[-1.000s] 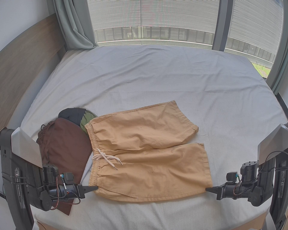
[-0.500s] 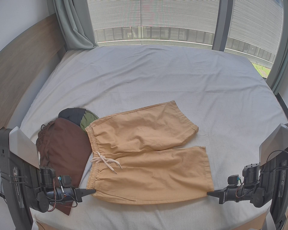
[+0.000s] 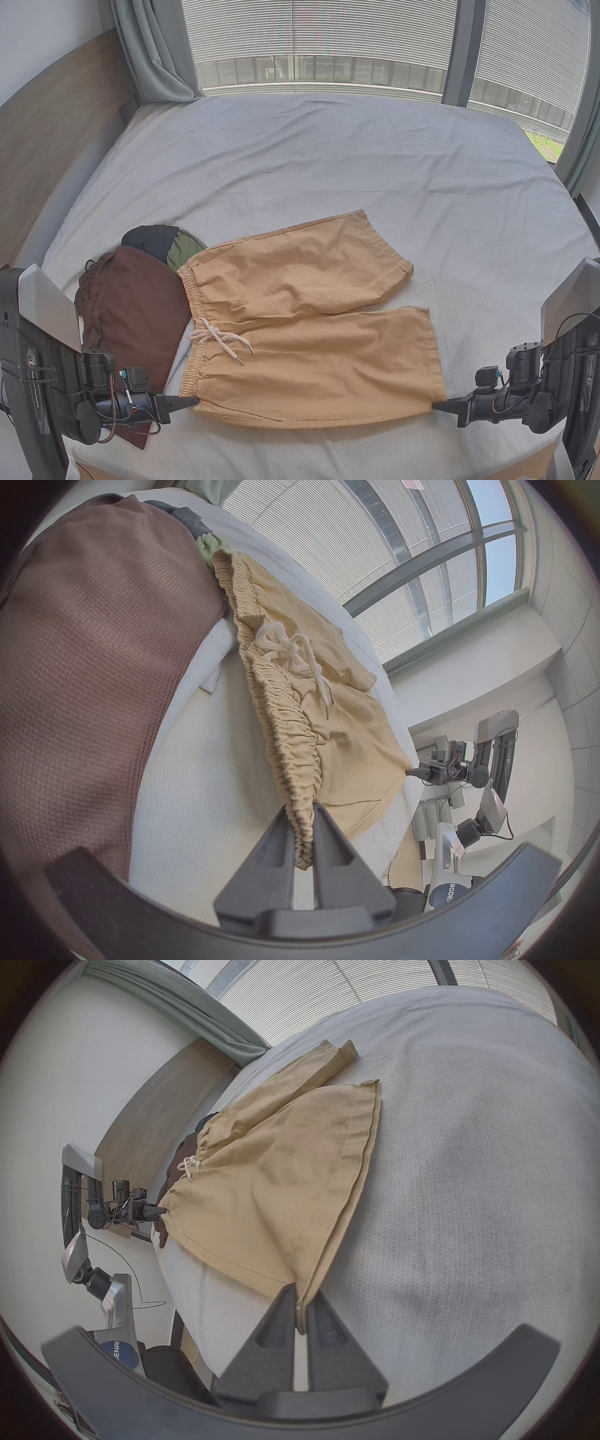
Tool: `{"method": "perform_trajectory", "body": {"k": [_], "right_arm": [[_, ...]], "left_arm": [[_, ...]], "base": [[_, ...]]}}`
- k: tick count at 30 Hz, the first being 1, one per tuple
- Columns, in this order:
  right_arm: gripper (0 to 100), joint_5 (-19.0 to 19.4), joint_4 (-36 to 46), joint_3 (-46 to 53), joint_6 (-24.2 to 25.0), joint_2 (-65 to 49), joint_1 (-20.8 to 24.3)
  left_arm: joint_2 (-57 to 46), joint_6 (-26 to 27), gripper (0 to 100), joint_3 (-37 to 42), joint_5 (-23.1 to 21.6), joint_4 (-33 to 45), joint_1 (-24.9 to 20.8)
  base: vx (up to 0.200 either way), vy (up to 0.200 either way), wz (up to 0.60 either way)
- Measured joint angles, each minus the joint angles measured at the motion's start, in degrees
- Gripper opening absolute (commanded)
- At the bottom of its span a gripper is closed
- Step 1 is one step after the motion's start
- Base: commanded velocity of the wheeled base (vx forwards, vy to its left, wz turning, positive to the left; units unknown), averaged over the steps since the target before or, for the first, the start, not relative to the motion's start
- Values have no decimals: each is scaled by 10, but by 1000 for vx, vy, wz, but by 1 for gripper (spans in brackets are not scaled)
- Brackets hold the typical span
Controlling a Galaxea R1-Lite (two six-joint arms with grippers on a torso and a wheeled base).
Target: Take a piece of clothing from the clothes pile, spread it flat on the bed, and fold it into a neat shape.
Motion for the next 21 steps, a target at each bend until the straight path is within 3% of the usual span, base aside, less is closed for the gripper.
{"method": "perform_trajectory", "body": {"k": [21], "right_arm": [[0,8,0,0,-19,-7,-2]], "left_arm": [[0,10,0,9,-2,0,0]], "base": [[0,0,0]]}}
